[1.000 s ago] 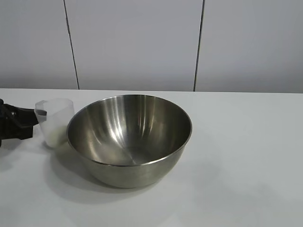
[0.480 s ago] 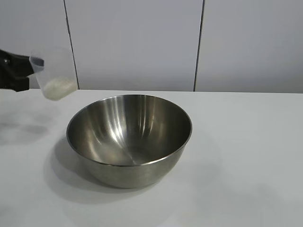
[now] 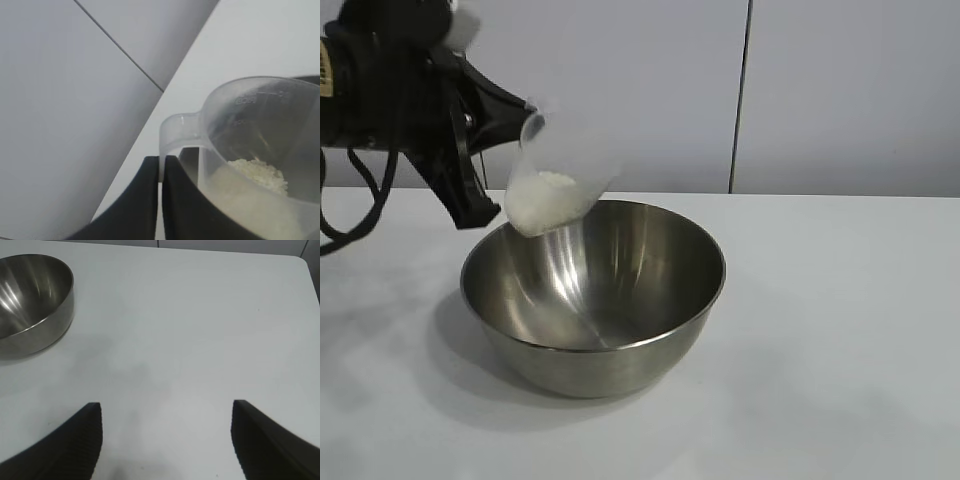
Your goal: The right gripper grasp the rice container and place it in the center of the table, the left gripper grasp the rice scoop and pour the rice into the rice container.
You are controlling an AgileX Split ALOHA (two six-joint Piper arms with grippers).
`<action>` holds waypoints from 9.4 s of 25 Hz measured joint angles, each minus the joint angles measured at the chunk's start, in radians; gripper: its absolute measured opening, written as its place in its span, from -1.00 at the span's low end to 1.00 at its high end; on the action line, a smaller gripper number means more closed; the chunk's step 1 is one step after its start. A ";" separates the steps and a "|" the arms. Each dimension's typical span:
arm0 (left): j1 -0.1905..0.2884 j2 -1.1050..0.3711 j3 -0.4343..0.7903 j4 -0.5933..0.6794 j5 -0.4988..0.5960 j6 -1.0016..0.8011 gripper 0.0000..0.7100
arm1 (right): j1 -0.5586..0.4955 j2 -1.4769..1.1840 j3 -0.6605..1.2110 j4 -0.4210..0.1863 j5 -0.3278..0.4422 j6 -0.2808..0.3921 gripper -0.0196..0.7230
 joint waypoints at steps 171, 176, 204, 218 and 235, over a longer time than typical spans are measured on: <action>0.674 -0.048 0.143 -0.250 -0.248 -0.658 -0.10 | 0.000 0.000 0.000 -0.001 0.000 0.001 0.39; 0.752 -0.296 0.038 -0.075 0.243 -0.838 -0.06 | 0.000 0.000 0.000 -0.001 0.000 0.001 0.39; 0.538 -1.434 0.024 -0.381 1.470 -0.585 -0.04 | 0.000 0.000 0.000 -0.001 0.000 0.001 0.39; 0.538 -1.589 0.205 -0.395 1.603 -0.541 -0.04 | 0.000 0.000 0.000 -0.001 0.000 0.001 0.39; 0.538 -1.591 0.213 -0.388 1.587 -0.554 -0.04 | 0.000 0.000 0.000 -0.001 0.000 0.001 0.39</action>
